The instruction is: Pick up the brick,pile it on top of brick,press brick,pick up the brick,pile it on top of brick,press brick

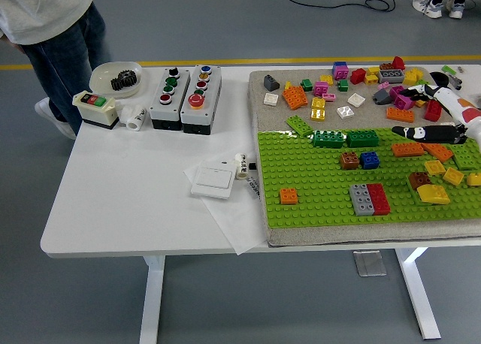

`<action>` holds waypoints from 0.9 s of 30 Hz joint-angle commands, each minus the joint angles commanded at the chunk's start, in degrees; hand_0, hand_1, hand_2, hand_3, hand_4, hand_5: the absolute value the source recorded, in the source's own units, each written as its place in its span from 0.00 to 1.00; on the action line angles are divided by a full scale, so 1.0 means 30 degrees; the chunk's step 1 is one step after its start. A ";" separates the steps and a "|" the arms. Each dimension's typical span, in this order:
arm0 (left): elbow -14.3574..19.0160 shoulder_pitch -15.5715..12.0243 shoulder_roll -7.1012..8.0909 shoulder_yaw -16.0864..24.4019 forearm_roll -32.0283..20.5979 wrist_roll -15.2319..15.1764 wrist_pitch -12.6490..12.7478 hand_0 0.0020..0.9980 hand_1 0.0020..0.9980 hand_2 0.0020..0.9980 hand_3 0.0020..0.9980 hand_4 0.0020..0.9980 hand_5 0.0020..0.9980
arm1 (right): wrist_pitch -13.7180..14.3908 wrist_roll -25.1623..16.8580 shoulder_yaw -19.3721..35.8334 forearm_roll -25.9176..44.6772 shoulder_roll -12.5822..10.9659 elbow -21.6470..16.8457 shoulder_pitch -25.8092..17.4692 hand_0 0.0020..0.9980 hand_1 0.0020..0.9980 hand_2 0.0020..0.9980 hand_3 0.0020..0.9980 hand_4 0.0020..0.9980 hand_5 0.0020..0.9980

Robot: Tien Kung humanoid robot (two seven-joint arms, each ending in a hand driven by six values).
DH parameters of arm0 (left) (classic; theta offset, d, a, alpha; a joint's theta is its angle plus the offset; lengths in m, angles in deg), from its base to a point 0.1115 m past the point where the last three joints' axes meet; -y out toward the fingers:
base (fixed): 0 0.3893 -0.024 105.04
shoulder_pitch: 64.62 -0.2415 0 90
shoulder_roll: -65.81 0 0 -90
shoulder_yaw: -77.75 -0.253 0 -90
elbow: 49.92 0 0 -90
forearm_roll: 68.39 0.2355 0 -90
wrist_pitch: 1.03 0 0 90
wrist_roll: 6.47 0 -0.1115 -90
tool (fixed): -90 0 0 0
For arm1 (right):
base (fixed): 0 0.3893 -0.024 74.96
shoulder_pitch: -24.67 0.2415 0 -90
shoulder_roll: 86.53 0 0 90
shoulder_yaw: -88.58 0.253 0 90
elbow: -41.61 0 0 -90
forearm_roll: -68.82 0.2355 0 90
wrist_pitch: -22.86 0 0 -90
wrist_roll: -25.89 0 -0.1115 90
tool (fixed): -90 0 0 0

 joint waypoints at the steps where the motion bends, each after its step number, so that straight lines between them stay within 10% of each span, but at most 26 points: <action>1: 0.0003 0.0000 0.0002 -0.0001 0.0000 0.0003 -0.0002 0.75 0.75 0.76 0.60 0.67 0.60 | 0.0078 -0.0026 -0.0141 0.0038 0.0080 0.0128 0.0077 0.76 0.72 0.74 0.71 0.90 0.35; 18: 0.0134 0.0256 0.0091 -0.0008 0.0212 0.0107 -0.0104 0.75 0.75 0.76 0.60 0.67 0.60 | 0.3595 0.0512 -0.4698 0.1617 0.3136 0.4195 0.2387 0.70 0.67 0.70 0.66 0.89 0.32; 27: 0.0184 0.0537 0.0106 -0.0208 0.0015 0.0121 -0.0058 0.75 0.75 0.76 0.60 0.67 0.60 | 0.3788 0.1686 -0.7317 0.2211 0.4205 0.5465 0.3377 0.71 0.68 0.71 0.69 0.90 0.31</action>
